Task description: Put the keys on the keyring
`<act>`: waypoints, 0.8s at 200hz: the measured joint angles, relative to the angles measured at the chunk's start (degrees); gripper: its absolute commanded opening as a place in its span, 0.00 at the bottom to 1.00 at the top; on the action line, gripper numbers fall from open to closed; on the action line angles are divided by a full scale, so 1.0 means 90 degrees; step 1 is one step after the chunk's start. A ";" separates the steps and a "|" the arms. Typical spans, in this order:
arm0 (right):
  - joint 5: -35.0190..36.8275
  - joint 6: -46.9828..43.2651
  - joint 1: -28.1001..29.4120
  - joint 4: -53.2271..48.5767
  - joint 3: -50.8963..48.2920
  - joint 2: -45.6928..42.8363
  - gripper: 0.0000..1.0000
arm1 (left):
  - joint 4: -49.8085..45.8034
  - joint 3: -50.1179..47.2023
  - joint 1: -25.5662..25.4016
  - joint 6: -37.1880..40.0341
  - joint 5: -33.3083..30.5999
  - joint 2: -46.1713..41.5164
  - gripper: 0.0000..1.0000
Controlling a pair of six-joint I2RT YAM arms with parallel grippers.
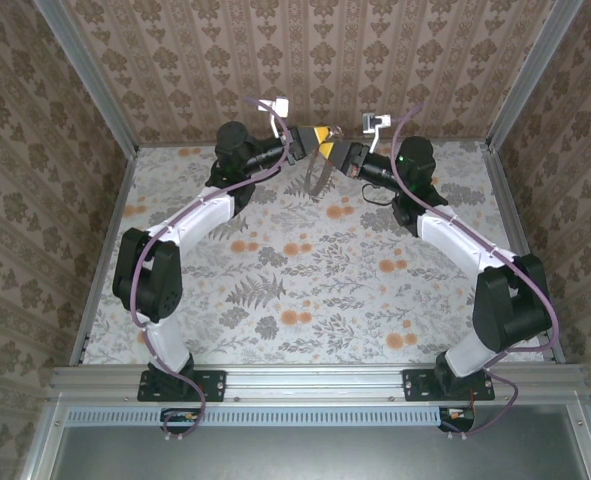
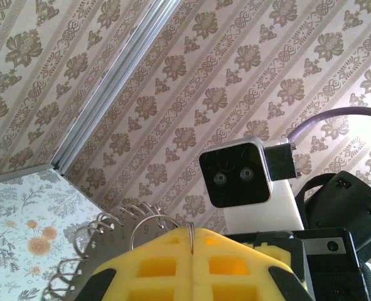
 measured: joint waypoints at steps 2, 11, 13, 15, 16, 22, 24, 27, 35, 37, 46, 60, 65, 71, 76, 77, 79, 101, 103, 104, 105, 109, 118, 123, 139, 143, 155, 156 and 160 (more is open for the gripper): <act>0.0002 -0.0002 -0.0007 -0.0002 0.0000 -0.0005 0.00 | 0.0002 0.0000 0.0000 0.0000 0.0000 0.0002 0.00; 0.0000 -0.0002 -0.0036 -0.0015 -0.0010 -0.0022 0.00 | 0.0002 0.0000 0.0000 0.0000 0.0000 0.0002 0.00; 0.0000 -0.0002 -0.0039 -0.0017 -0.0012 -0.0022 0.00 | 0.0002 0.0000 0.0000 0.0000 0.0000 0.0002 0.00; 0.0002 -0.0002 -0.0053 -0.0022 -0.0017 -0.0034 0.00 | 0.0002 0.0000 0.0000 0.0000 0.0000 0.0002 0.00; 0.0002 -0.0002 -0.0058 -0.0022 -0.0019 -0.0036 0.00 | 0.0002 0.0000 0.0000 0.0000 0.0002 0.0002 0.00; 0.0002 0.0000 -0.0092 -0.0049 -0.0036 -0.0063 0.00 | 0.0002 0.0000 -0.0002 0.0000 0.0002 0.0002 0.00; 0.0002 0.0000 -0.0109 -0.0049 -0.0046 -0.0075 0.00 | 0.0002 0.0000 -0.0002 0.0000 0.0000 0.0002 0.00; 0.0002 0.0000 -0.0129 -0.0056 -0.0063 -0.0095 0.00 | 0.0002 0.0000 -0.0002 0.0000 0.0002 0.0002 0.00; 0.0005 0.0000 -0.0214 -0.0068 -0.0129 -0.0177 0.00 | 0.0002 0.0000 -0.0002 0.0000 0.0002 0.0002 0.00; 0.0005 0.0002 -0.0236 -0.0075 -0.0146 -0.0199 0.00 | 0.0002 0.0000 -0.0002 0.0000 0.0002 0.0005 0.00; 0.0012 0.0002 -0.0335 -0.0090 -0.0219 -0.0308 0.03 | 0.0002 0.0000 0.0000 -0.0002 0.0002 0.0005 0.00; 0.0066 0.0002 -0.0457 -0.0107 -0.0287 -0.0483 0.17 | 0.0005 0.0000 0.0000 -0.0022 0.0002 0.0005 0.00; 0.0100 0.0007 -0.0498 -0.0109 -0.0299 -0.0537 0.21 | 0.0005 0.0000 0.0000 -0.0027 0.0002 0.0005 0.00; 0.0131 -0.0005 -0.0537 -0.0112 -0.0299 -0.0595 0.26 | 0.0005 0.0000 0.0000 -0.0041 0.0000 0.0005 0.00; 0.0153 0.0024 -0.0556 -0.0109 -0.0299 -0.0634 0.29 | 0.0005 0.0000 0.0000 -0.0044 0.0000 0.0005 0.00; 0.0155 0.0012 -0.0556 -0.0107 -0.0299 -0.0641 0.30 | 0.0005 0.0000 0.0000 -0.0046 0.0000 0.0007 0.00; 0.0160 -0.0022 -0.0559 -0.0092 -0.0299 -0.0658 0.31 | 0.0007 0.0000 0.0000 -0.0046 0.0000 0.0007 0.00; 0.0248 0.0051 -0.0559 -0.0044 -0.0296 -0.0714 0.38 | 0.0051 0.0000 -0.0002 -0.0090 -0.0024 0.0012 0.00; 0.0253 0.0068 -0.0556 -0.0044 -0.0296 -0.0712 0.38 | 0.0053 0.0000 0.0000 -0.0092 -0.0032 0.0012 0.00; 0.0260 0.0066 -0.0556 -0.0041 -0.0296 -0.0709 0.38 | 0.0056 0.0000 -0.0002 -0.0095 -0.0034 0.0012 0.00; 0.0265 0.0063 -0.0556 -0.0039 -0.0296 -0.0709 0.38 | 0.0061 0.0000 0.0000 -0.0095 -0.0036 0.0012 0.00; 0.0282 0.0107 -0.0556 -0.0029 -0.0296 -0.0692 0.39 | 0.0078 0.0000 -0.0002 -0.0102 -0.0044 0.0012 0.00; 0.0299 0.0194 -0.0556 0.0070 -0.0296 -0.0646 0.40 | 0.0107 -0.0002 -0.0002 -0.0143 -0.0073 0.0012 0.00; 0.0313 0.0260 -0.0556 0.0136 -0.0287 -0.0600 0.40 | 0.0138 -0.0015 -0.0002 -0.0170 -0.0095 0.0012 0.00; 0.0369 0.0488 -0.0556 0.0425 -0.0248 -0.0413 0.40 | 0.0216 -0.0073 -0.0007 -0.0277 -0.0172 0.0012 0.00; 0.0393 0.0568 -0.0556 0.0491 -0.0236 -0.0355 0.40 | 0.0236 -0.0095 -0.0015 -0.0316 -0.0194 0.0012 0.00; 0.0457 0.0750 -0.0542 0.0690 -0.0214 -0.0209 0.39 | 0.0277 -0.0153 -0.0027 -0.0427 -0.0270 0.0012 0.00; 0.0459 0.0760 -0.0542 0.0695 -0.0214 -0.0199 0.39 | 0.0282 -0.0160 -0.0027 -0.0435 -0.0282 0.0012 0.00; 0.0471 0.0818 -0.0539 0.0758 -0.0209 -0.0153 0.39 | 0.0284 -0.0175 -0.0027 -0.0476 -0.0313 0.0012 0.00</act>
